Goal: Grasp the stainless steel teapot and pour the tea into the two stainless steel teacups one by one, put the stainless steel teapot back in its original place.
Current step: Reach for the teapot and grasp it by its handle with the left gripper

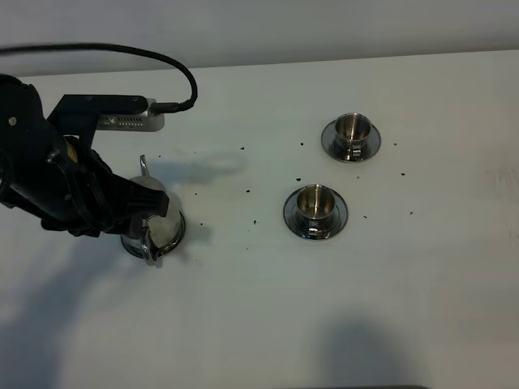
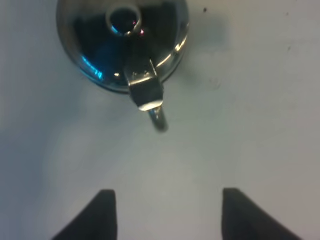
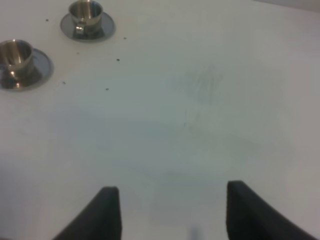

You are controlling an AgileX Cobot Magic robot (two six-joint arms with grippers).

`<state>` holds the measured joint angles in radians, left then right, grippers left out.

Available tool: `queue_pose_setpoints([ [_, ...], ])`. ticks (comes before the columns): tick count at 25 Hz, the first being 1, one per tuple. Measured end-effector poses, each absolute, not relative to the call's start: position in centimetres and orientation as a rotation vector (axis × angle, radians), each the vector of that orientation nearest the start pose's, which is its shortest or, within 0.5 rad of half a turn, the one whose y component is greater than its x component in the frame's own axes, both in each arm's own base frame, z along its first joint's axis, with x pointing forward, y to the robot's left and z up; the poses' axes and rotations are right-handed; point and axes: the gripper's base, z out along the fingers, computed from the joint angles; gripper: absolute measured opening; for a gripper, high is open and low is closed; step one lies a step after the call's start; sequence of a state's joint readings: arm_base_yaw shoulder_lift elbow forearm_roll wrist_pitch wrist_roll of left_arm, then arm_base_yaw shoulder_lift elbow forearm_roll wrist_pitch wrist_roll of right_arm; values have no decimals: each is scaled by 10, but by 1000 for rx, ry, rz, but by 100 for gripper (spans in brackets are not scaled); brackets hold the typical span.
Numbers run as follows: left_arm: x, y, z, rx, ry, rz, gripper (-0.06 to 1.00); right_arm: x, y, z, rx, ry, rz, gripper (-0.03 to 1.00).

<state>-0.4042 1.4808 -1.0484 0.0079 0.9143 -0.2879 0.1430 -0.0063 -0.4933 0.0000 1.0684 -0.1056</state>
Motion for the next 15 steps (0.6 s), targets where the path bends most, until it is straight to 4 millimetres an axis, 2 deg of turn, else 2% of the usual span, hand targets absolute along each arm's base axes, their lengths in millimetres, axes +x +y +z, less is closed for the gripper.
queue_pose_setpoints([
  [3, 264, -111, 252, 105, 2858, -141, 53, -5, -1, 275, -254, 2037, 23, 46],
  [10, 284, -111, 217, 37, 2929, -110, 54, -5, -1, 275, -254, 2037, 23, 46],
  [15, 288, -112, 210, 28, 2926, -119, 54, -5, -1, 275, -254, 2037, 23, 46],
])
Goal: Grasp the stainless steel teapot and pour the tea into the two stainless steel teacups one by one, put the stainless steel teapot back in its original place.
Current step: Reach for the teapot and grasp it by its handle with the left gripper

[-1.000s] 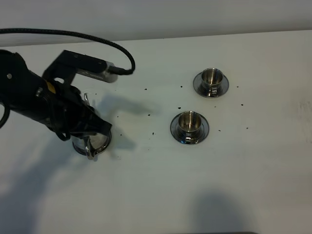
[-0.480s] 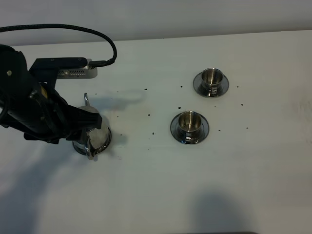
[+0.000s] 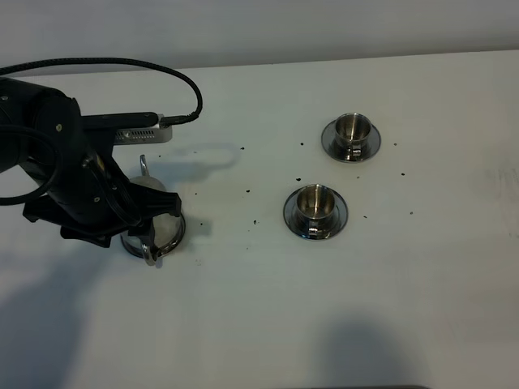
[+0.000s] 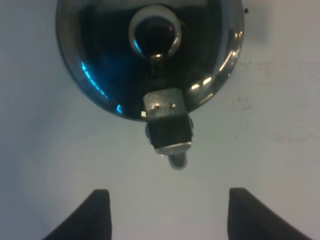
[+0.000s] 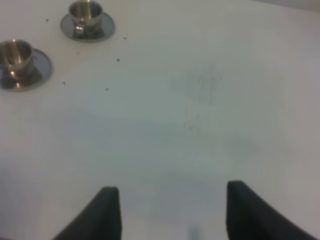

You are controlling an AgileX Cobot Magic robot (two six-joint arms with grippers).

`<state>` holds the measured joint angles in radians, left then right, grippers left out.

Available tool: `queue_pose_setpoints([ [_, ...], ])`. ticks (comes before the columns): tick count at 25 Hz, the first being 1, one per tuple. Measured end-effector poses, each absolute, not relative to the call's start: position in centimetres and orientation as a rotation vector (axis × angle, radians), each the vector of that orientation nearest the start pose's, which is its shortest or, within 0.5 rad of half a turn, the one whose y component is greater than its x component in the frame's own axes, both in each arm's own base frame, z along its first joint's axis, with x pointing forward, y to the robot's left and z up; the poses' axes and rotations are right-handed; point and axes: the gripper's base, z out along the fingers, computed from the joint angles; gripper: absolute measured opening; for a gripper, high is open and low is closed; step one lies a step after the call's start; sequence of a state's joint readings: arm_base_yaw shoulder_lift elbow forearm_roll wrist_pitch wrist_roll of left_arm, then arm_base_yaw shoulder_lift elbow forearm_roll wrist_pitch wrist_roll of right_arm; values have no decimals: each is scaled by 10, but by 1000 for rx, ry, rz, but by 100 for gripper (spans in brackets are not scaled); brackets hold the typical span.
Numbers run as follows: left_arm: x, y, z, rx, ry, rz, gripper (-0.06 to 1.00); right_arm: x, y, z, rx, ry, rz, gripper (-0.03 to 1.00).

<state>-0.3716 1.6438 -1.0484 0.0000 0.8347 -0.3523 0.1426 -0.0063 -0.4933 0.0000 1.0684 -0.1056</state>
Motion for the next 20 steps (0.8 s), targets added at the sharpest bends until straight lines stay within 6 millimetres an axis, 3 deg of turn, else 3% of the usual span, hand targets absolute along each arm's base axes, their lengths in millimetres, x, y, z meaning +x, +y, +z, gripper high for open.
queue_pose_setpoints([
  [20, 312, -111, 173, -4, 2906, -116, 54, -5, -1, 275, -254, 2037, 23, 46],
])
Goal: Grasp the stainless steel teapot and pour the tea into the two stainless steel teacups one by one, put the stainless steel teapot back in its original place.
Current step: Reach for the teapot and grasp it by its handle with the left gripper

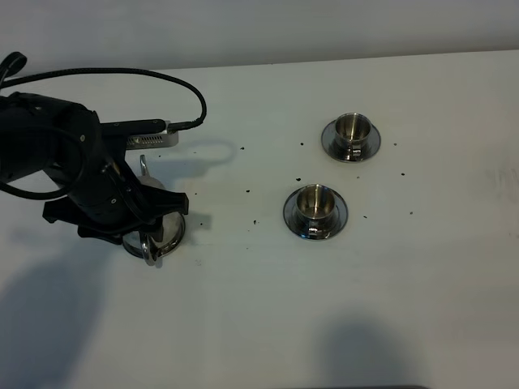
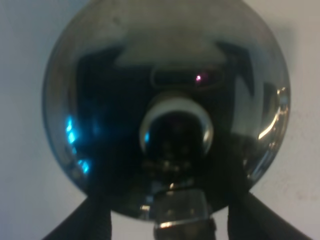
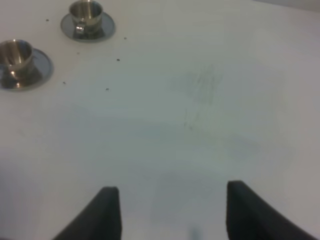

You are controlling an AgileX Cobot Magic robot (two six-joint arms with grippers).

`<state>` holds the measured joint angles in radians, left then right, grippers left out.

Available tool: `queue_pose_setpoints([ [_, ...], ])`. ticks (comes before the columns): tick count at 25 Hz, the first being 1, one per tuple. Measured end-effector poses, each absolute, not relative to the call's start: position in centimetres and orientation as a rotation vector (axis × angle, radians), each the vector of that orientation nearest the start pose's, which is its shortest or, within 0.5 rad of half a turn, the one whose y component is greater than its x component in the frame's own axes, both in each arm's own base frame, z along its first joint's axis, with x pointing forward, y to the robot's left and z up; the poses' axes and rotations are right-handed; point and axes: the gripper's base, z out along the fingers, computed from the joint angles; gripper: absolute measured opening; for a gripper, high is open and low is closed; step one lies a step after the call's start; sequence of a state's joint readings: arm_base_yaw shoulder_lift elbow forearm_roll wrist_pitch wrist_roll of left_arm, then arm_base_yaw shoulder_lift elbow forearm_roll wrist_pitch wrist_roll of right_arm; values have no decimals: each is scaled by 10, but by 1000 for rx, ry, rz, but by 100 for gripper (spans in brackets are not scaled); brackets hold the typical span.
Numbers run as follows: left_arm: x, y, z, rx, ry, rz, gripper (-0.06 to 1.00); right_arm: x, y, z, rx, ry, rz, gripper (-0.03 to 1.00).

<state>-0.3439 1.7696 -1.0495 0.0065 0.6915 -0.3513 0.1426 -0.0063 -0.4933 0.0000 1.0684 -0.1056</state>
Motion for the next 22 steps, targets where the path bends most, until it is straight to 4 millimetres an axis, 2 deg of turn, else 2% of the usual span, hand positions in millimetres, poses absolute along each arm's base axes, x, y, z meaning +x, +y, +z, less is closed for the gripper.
queue_pose_setpoints([
  [7, 316, -113, 162, -9, 2911, -121, 54, -5, -1, 275, -254, 2037, 23, 46],
  [15, 316, -114, 161, -21, 2913, -134, 53, -5, -1, 275, -254, 2037, 23, 46],
  [22, 316, -114, 161, -21, 2912, -135, 45, -5, -1, 275, -254, 2037, 23, 46],
])
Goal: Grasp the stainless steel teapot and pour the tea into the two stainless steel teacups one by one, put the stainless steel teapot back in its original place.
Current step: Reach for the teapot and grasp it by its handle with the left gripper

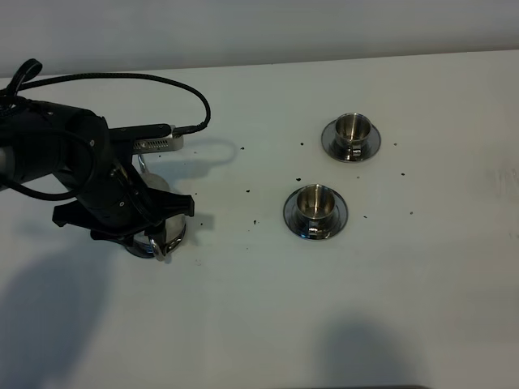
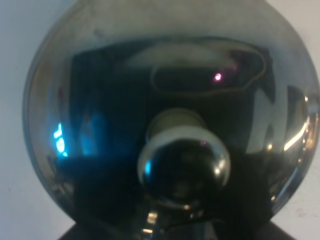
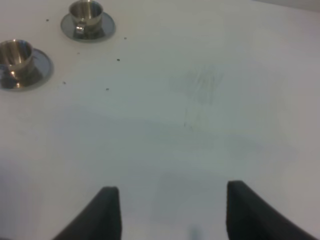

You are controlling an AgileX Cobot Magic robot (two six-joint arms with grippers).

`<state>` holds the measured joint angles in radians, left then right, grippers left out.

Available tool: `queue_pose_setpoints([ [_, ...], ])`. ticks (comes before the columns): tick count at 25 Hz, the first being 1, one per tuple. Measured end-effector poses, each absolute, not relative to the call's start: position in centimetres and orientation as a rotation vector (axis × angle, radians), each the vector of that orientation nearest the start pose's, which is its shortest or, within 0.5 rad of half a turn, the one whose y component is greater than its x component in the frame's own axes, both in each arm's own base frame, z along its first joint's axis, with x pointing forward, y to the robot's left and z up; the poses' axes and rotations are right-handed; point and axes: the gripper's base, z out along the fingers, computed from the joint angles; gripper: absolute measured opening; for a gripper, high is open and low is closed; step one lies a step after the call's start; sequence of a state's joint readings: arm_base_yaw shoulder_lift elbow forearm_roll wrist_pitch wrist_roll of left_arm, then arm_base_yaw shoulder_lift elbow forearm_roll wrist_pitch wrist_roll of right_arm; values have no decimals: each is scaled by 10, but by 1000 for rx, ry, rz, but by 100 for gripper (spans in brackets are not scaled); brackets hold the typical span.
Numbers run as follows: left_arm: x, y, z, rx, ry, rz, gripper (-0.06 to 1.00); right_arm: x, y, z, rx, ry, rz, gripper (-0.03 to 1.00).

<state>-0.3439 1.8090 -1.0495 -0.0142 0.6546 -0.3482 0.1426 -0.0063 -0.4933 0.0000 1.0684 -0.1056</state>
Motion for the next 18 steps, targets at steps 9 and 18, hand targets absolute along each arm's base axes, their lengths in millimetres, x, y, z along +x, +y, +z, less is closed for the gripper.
queue_pose_setpoints([
  [9, 316, -114, 161, -21, 2911, -135, 24, -5, -1, 275, -254, 2037, 23, 46],
  [18, 316, -114, 161, 19, 2908, -132, 23, -5, -1, 275, -254, 2037, 23, 46],
])
